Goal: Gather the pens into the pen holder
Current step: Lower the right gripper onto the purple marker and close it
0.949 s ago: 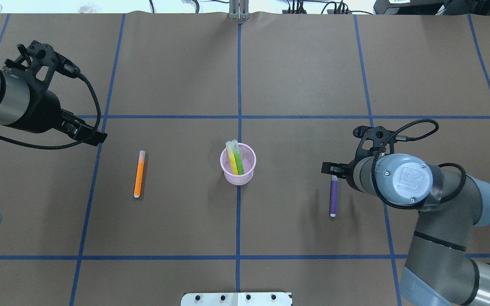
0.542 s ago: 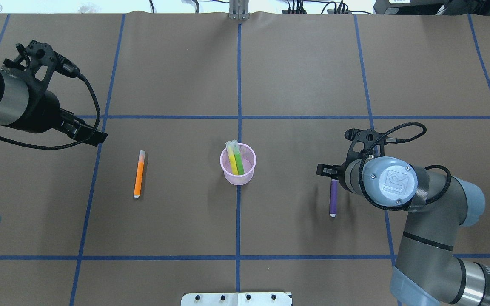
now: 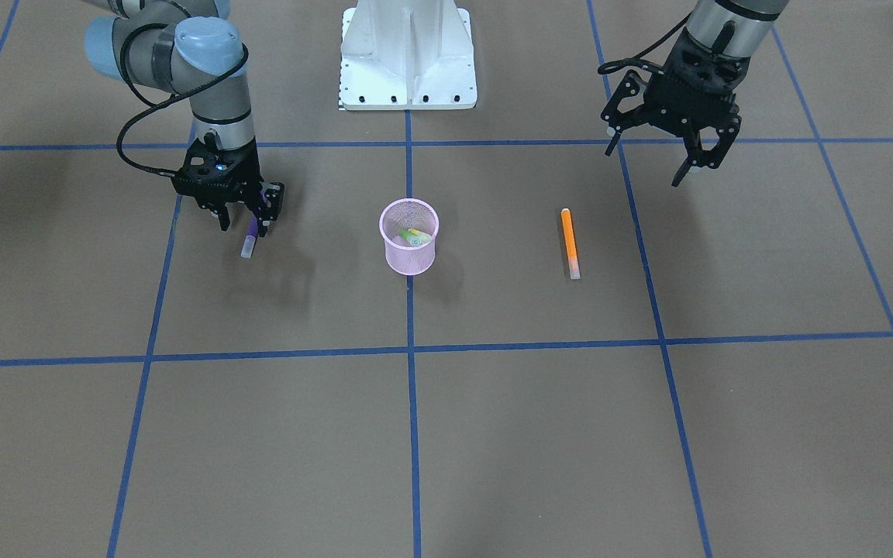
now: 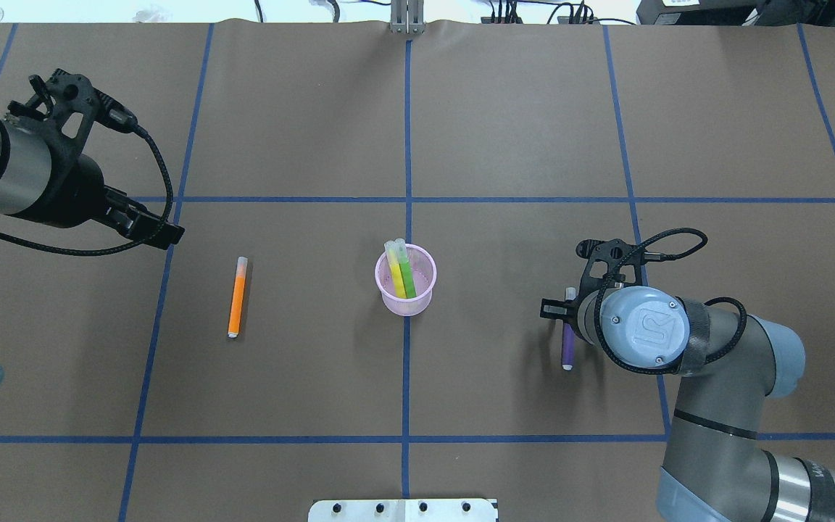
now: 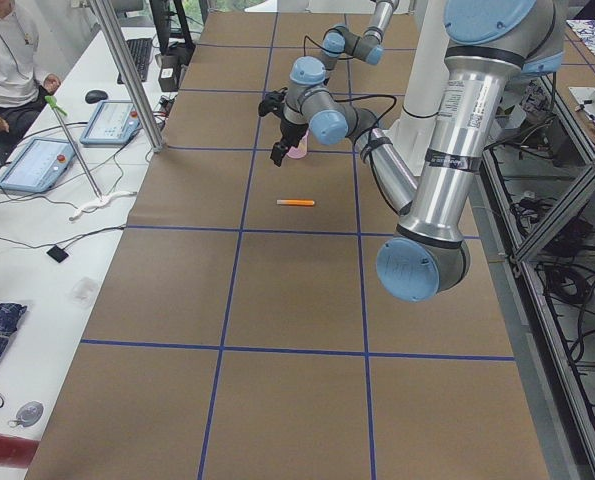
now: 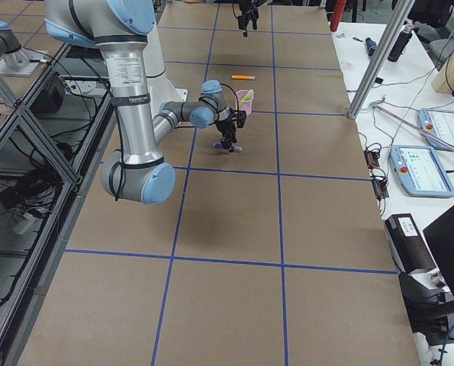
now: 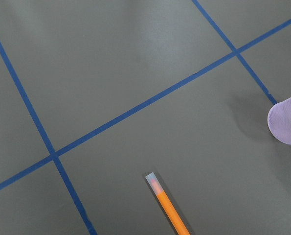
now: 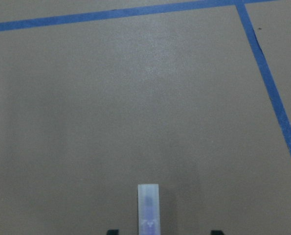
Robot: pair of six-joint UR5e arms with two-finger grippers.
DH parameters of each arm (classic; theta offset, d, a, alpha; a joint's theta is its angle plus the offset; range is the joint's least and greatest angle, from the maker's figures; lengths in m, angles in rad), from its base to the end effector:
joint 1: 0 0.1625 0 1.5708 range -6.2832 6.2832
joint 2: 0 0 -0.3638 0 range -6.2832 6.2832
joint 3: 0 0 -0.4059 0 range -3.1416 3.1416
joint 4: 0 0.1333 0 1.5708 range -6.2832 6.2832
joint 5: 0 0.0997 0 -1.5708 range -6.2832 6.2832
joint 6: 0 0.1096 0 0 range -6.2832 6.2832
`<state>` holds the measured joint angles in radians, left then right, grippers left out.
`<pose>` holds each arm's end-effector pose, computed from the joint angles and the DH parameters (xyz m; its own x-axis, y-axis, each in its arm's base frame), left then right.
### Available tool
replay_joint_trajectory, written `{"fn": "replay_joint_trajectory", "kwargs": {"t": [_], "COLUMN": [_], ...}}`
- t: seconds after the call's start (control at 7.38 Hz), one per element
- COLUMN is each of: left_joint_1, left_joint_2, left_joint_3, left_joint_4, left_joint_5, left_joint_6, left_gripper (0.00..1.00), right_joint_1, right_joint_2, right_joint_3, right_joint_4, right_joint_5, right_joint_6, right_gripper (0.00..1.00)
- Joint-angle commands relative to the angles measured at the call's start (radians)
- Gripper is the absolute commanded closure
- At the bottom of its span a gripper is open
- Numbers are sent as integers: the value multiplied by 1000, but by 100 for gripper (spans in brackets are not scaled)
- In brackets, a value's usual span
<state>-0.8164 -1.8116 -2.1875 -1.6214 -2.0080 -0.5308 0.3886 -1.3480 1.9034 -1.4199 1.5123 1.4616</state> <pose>0.2736 -0.4180 0.1913 0.5855 0.5179 -0.6237 -0.1449 0.8238 0.5480 -0.4765 -0.3461 0.3218 0.7449 0.1874 0.6403 -0.3342 0.9355 0.1149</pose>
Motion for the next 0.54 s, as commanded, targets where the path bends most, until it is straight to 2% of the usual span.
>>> {"fn": "replay_joint_trajectory", "kwargs": {"t": [0.0, 0.41], "left_joint_1": [2, 3], "left_joint_2": [0, 0], "left_joint_3": [5, 6], "left_joint_4": [0, -2], "left_joint_5": [2, 0], "left_joint_6": [0, 0], "left_gripper": [0, 0], "right_joint_1": [-5, -8], "right_joint_2": [1, 6], "right_joint_3": [-6, -7], "right_joint_4": [-1, -1], "right_joint_5": [3, 12], "right_joint_6": [-1, -4], "right_gripper": [49, 50]}}
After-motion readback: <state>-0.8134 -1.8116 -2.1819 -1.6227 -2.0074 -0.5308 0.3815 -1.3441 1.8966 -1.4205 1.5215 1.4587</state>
